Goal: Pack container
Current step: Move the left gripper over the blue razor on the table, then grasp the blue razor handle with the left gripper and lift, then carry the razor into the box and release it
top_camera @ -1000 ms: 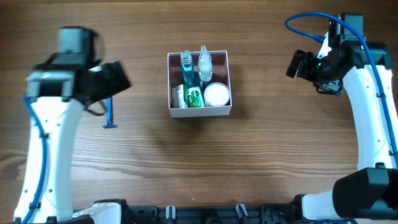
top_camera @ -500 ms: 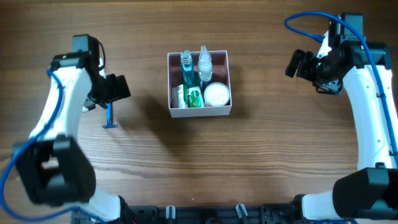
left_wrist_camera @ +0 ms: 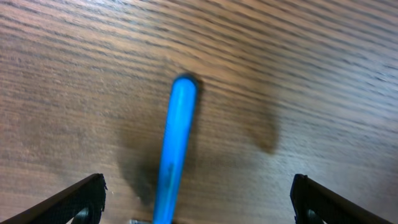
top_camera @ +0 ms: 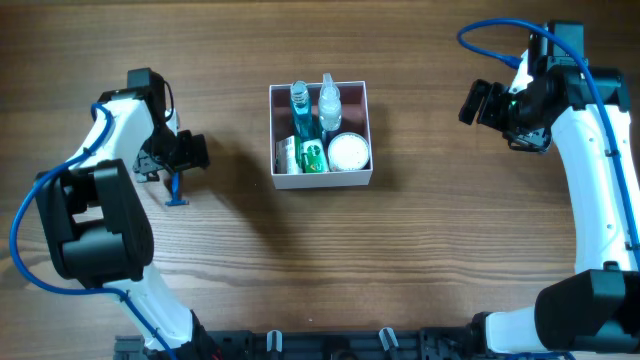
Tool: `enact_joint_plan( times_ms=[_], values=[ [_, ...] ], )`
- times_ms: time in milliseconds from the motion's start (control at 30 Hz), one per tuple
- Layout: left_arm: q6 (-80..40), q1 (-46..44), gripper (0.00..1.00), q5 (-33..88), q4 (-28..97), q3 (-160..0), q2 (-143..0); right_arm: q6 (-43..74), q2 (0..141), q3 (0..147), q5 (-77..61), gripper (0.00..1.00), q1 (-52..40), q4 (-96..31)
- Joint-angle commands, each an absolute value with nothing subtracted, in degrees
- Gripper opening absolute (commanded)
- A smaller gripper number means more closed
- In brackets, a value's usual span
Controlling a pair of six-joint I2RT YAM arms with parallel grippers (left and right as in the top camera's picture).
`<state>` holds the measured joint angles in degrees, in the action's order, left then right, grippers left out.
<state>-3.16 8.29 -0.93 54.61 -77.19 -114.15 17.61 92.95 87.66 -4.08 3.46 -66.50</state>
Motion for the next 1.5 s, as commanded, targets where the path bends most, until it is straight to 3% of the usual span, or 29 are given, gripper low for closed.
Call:
enact_joint_plan(
  times_ms=[0, 367, 600, 800, 1233, 1367, 1467],
  values=[
    [-1.7, 8.9, 0.96, 0.2, 53.7, -76.8, -116.0, 16.4, 93.6, 87.6, -4.5, 1.00, 3.4, -66.5],
    [-1.7, 8.9, 0.93, 0.4, 53.5, -76.8, -117.8, 16.4, 93.6, 87.6, -4.6, 1.00, 3.4, -66.5],
    [-1.7, 8.9, 0.65, 0.4, 54.4, -76.8, -117.8, 16.5, 93.6, 87.6, -4.6, 1.00, 3.4, -66.5],
    [-1.7, 8.9, 0.27, 0.4, 54.9, -76.8, -117.8, 16.4, 93.6, 87.6, -4.6, 1.00, 3.4, -66.5],
    [-1.7, 8.9, 0.16, 0.4, 55.6, -76.8, -117.8, 16.5, 93.6, 87.6, -4.5, 1.00, 3.4, -66.5],
    [-1.7, 8.9, 0.04, 0.1, 55.5, -76.8, -117.8, 16.5, 93.6, 87.6, -4.5, 1.00, 3.4, -66.5],
    [-1.7, 8.8, 0.04, -0.5, 56.3, -77.0, -117.6, 16.4, 93.6, 87.6, -4.5, 1.00, 3.4, -66.5]
  ],
)
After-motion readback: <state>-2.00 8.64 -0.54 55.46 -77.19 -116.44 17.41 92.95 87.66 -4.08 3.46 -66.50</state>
